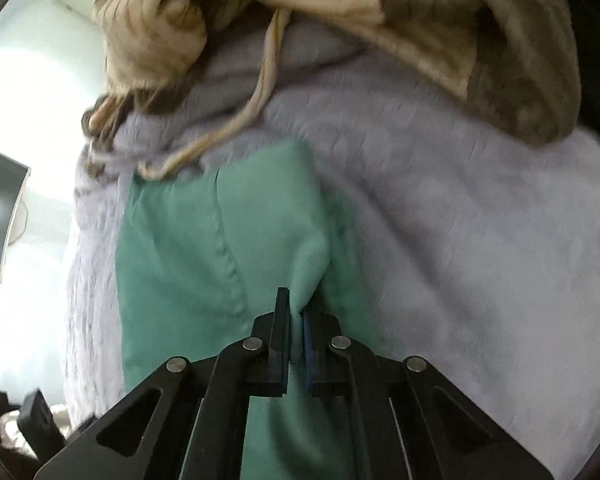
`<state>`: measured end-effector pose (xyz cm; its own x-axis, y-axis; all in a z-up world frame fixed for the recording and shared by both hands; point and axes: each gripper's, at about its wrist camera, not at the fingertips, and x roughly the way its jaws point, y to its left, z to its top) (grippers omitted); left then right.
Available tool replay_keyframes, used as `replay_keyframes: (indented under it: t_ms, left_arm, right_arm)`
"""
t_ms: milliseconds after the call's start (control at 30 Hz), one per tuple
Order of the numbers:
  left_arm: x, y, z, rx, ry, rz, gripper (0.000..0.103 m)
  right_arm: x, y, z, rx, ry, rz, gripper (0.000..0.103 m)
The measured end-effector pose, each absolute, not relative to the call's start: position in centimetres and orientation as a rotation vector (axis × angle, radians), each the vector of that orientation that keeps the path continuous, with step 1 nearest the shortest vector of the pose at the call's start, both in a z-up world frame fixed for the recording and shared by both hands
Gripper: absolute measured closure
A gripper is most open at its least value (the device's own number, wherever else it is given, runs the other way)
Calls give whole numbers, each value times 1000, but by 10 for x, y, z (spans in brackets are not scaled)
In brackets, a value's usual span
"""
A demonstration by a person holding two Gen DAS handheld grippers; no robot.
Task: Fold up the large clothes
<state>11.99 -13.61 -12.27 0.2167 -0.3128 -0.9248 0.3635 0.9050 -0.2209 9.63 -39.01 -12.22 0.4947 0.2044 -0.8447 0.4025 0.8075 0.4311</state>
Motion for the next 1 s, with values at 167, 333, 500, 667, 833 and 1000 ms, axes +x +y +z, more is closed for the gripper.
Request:
replay_keyframes:
  t_ms: [167, 333, 500, 667, 833, 1000]
  left_arm:
    - [118, -143, -131, 50, 1268, -465, 8]
    - [121, -140, -131, 43, 1287, -445, 7]
    - [123, -141, -121, 70, 1295, -426, 7]
    - [121, -140, -118, 87, 1309, -411, 7]
    - [119, -141, -117, 92, 1319, -391, 7]
    - [121, -147, -117, 99, 1326, -374, 7]
  right_arm:
    - [107, -410, -153, 684, 1115, -172, 98]
    - [99, -407, -136, 657, 1121, -168, 97]
    - [69, -415, -117, 692, 1121, -155, 96]
    - [40, -416, -119, 745, 1160, -130, 83]
    - [29, -413, -120, 735, 1157, -119, 29]
    - [32, -413, -120, 731, 1156, -72, 29]
